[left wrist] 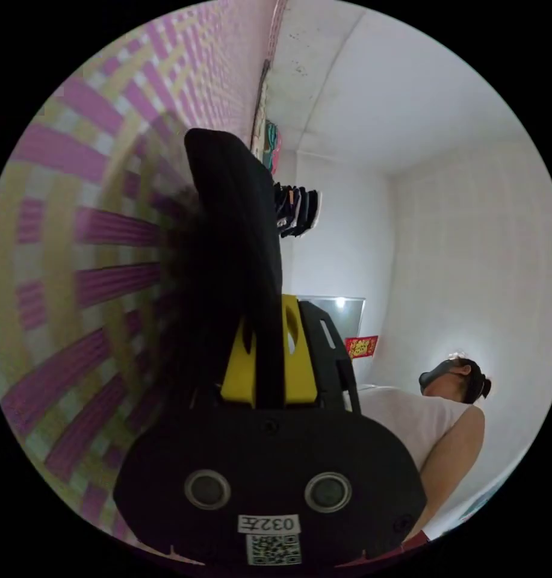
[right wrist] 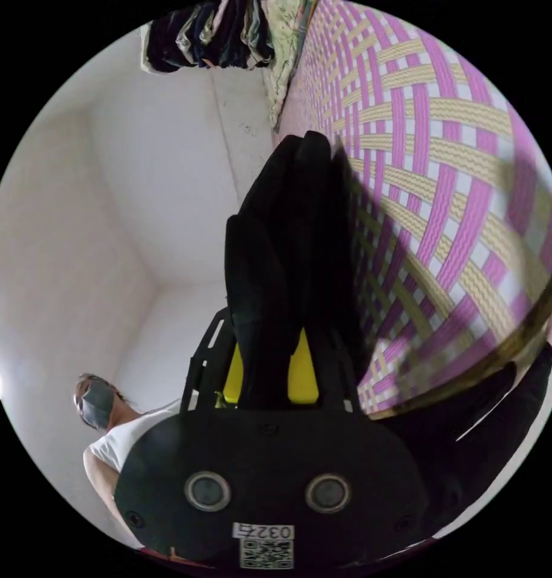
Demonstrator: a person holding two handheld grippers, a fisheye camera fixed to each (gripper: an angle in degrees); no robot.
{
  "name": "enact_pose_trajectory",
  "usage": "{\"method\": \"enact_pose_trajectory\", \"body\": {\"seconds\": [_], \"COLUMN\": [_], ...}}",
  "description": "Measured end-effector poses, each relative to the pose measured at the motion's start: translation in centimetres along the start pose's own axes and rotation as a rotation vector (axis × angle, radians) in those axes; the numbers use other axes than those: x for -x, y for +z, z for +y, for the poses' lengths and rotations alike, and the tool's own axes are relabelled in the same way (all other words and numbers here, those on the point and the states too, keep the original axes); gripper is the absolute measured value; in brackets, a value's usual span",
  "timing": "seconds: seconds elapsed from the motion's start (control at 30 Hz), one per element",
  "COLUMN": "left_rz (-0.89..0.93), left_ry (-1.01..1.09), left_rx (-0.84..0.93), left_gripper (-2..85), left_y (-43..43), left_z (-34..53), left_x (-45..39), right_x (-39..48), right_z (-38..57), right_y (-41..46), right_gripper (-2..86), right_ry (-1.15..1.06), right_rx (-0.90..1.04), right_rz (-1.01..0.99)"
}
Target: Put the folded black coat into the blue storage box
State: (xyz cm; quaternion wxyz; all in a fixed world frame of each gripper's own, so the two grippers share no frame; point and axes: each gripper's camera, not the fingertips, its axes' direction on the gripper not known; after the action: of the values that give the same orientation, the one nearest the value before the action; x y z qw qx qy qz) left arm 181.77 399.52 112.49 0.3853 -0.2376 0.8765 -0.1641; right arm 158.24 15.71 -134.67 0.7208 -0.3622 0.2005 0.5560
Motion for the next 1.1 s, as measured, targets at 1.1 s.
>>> {"method": "enact_pose_trajectory", "body": {"seconds": [1.1], "left_rz": [-0.013], "left_ry": [-0.106], "left_rx": [1.289], "left_gripper": [-0.5], "left_y": [34.9], "left_z": [3.8], "left_x": [-48.3], "right_x": [22.3], "right_z": [32.9], "right_y": [-30.5], "right_gripper": [3.0], "right_ry": [-0.302], "right_rx": [-1.022], "right_rz": [-0.275]}}
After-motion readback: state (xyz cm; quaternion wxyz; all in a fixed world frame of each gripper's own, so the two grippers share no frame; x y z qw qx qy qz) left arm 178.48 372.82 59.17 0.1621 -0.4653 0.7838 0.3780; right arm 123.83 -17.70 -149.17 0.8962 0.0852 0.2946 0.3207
